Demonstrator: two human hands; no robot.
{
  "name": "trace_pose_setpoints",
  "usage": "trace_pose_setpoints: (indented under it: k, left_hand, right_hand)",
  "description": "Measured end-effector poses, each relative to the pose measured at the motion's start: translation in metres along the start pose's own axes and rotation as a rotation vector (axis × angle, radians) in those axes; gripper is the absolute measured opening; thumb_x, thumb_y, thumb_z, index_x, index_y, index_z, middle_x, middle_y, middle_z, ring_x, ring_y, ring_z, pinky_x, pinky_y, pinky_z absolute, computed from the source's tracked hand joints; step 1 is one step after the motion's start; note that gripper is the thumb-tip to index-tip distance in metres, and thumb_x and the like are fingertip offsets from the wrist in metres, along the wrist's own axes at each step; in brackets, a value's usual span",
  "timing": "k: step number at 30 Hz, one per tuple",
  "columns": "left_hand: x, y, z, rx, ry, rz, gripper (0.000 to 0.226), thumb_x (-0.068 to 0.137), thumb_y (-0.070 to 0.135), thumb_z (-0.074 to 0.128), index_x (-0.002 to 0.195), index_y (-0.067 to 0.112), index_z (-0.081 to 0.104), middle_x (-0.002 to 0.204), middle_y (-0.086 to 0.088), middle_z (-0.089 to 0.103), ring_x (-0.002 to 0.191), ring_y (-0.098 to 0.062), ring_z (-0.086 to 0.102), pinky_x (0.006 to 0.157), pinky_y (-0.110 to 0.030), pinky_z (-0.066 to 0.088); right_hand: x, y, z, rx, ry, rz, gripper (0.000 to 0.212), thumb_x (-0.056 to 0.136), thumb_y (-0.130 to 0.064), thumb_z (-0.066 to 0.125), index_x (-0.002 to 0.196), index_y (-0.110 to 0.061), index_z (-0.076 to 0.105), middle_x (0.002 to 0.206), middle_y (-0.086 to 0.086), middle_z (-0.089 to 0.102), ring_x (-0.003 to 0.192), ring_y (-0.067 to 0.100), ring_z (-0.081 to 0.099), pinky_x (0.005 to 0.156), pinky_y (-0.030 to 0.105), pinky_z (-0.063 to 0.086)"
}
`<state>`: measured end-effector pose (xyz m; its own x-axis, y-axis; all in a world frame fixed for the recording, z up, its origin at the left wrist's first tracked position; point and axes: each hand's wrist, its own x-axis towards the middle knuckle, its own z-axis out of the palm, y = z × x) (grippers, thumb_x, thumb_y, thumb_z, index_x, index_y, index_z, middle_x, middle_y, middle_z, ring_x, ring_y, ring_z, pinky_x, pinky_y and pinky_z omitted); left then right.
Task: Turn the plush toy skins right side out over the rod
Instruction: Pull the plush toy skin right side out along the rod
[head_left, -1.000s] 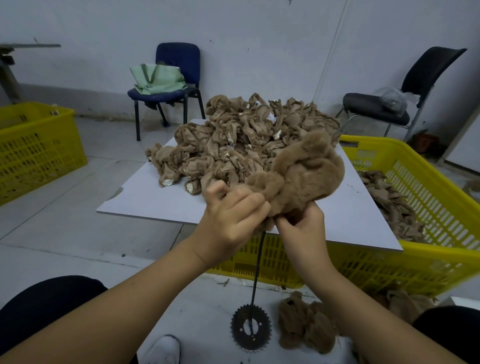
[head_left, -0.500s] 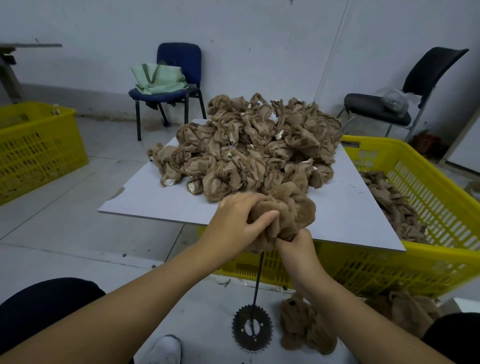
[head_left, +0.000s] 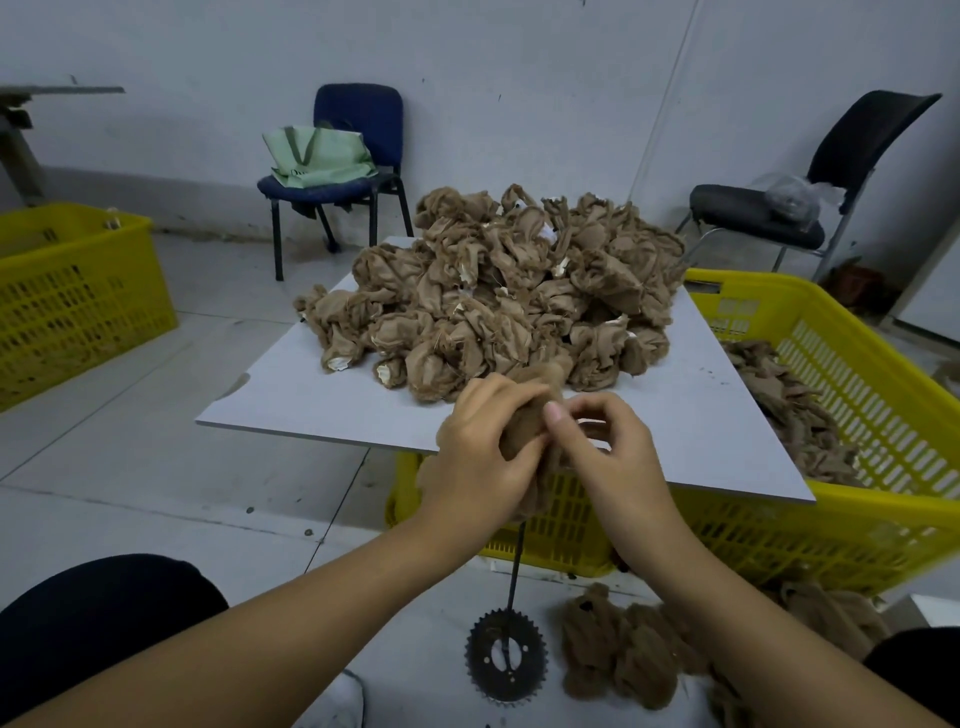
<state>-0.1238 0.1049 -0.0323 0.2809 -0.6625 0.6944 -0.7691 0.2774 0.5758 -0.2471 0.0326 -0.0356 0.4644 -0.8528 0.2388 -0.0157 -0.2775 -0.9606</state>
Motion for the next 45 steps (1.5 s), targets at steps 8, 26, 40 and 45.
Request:
trace_pose_setpoints:
  k: [8,26,40,45]
  left_hand:
    - [-0.005,-0.008,0.007,-0.069,-0.04,-0.14,0.037,0.087,0.01,0.071,0.122,0.017,0.061,0.115,0.005,0.062,0.113,-0.009,0.057,0.094,-0.033,0.051]
    - [0.045,-0.003,-0.018,-0.196,-0.12,-0.231,0.021,0.103,0.014,0.053,0.086,0.003,0.061,0.082,-0.014,0.061,0.074,-0.017,0.055,0.064,-0.015,0.044]
    - [0.037,-0.006,-0.019,0.041,-0.218,0.215,0.018,0.102,0.018,0.048,0.088,0.008,0.053,0.087,0.005,0.046,0.084,-0.014,0.043,0.079,-0.021,0.035]
    - [0.036,-0.002,-0.025,0.077,-0.215,0.014,0.032,0.087,0.051,0.062,0.092,0.021,0.052,0.084,0.012,0.054,0.084,-0.012,0.053,0.076,-0.039,0.045]
  right_hand:
    - [0.009,0.001,-0.006,-0.015,-0.162,-0.042,0.008,0.093,-0.007,0.066,0.094,0.0,0.07,0.096,0.005,0.073,0.095,0.011,0.069,0.075,0.02,0.055]
    - [0.009,-0.002,-0.011,-0.207,-0.207,-0.103,0.005,0.093,0.002,0.061,0.089,-0.001,0.064,0.115,-0.003,0.067,0.114,0.004,0.061,0.096,0.023,0.053]
    - [0.017,-0.014,-0.008,0.519,-0.316,0.685,0.026,0.091,-0.039,0.068,0.091,-0.017,0.081,0.089,0.011,0.075,0.081,0.021,0.074,0.067,0.03,0.058]
    - [0.025,-0.011,-0.008,0.674,-0.278,0.693,0.018,0.085,-0.012,0.069,0.098,-0.002,0.077,0.089,0.014,0.072,0.077,0.018,0.072,0.068,0.028,0.059]
